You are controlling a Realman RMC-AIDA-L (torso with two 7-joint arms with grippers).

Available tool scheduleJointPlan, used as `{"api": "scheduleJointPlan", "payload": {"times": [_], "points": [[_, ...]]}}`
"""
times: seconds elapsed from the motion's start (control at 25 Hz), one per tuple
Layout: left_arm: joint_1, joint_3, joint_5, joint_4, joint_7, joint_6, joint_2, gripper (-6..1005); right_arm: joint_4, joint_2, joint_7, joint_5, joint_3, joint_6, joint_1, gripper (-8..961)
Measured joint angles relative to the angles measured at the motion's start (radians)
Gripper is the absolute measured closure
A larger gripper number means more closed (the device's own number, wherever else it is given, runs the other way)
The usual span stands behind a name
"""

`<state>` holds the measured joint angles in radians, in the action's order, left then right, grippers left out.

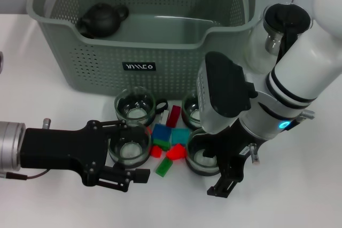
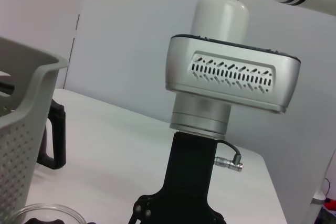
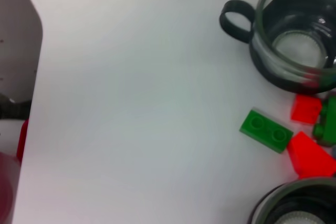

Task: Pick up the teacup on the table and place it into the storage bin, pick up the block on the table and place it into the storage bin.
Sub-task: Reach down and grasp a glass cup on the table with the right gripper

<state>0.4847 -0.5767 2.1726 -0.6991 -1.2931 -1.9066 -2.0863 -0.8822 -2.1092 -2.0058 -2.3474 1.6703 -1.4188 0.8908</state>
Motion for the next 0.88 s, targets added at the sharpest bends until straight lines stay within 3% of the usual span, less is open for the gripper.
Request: {"api": "scheduleJointPlan", "payload": {"times": [0.88], "points": [[0.000,0.000,0.003,0.001,0.000,0.000,0.000,64,-0.020,-0.002,-0.017,0.006,0.042,-0.028,0.008,37]]}}
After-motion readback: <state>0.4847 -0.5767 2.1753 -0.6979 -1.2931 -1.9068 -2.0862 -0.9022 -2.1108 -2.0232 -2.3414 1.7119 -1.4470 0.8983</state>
